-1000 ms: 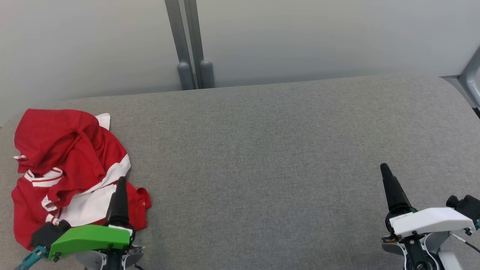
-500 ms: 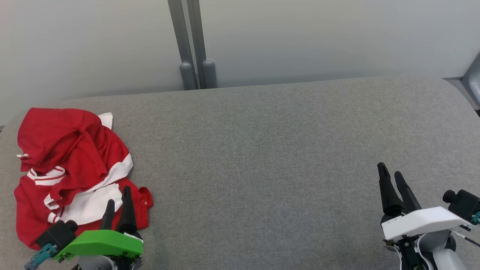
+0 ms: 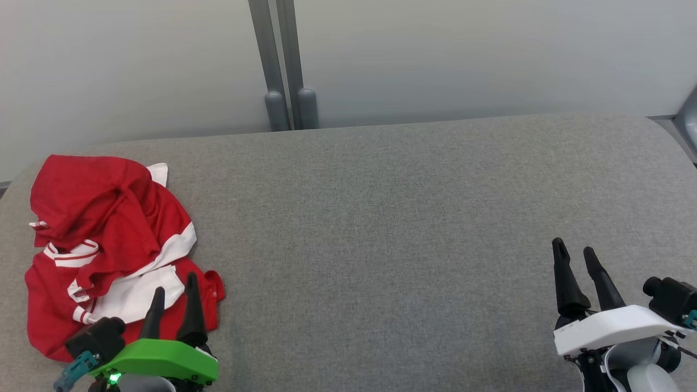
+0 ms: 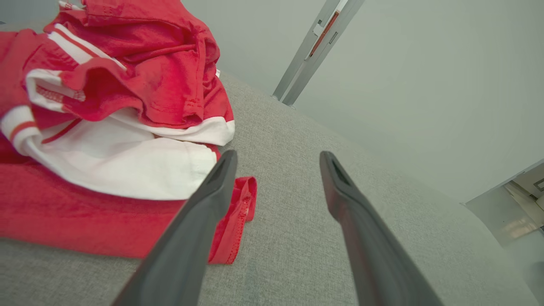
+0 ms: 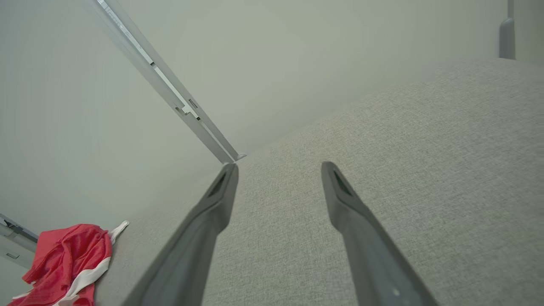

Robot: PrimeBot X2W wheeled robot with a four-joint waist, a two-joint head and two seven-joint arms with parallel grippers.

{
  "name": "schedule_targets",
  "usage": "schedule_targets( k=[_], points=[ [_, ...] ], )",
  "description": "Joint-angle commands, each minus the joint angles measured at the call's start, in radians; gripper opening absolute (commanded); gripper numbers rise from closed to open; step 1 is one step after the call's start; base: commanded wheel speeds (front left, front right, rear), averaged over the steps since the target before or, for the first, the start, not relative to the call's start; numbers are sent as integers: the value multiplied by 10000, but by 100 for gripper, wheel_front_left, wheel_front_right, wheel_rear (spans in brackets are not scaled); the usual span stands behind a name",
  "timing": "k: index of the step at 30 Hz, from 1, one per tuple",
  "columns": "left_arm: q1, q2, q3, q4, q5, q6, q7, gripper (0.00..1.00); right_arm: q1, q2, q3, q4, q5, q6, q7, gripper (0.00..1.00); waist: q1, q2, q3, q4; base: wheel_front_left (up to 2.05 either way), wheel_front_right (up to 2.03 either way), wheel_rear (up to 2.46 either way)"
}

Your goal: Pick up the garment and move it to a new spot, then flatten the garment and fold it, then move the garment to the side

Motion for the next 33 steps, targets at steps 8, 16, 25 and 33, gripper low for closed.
schedule_targets(
  k=[8, 16, 25, 33],
  points=[
    [96, 116, -133, -184, 1213, 62, -292, 100, 54, -88, -67, -165, -1154, 6, -310, 100, 0, 0, -22, 38, 0, 0, 0],
    [168, 158, -189, -408, 2129, 133, -501, 100, 104, -74, -46, -176, -2009, 6, -519, 100, 0, 0, -34, 23, 0, 0, 0],
    [259, 163, -228, -316, 2964, 79, -711, 100, 150, -116, -159, -240, -2830, 6, -727, 100, 0, 0, -26, -44, 0, 0, 0],
    [312, 128, -233, -201, 3636, 53, -890, 100, 269, -113, -266, -205, -3477, 7, -906, 100, 0, 0, -16, -49, 0, 0, 0]
  ],
)
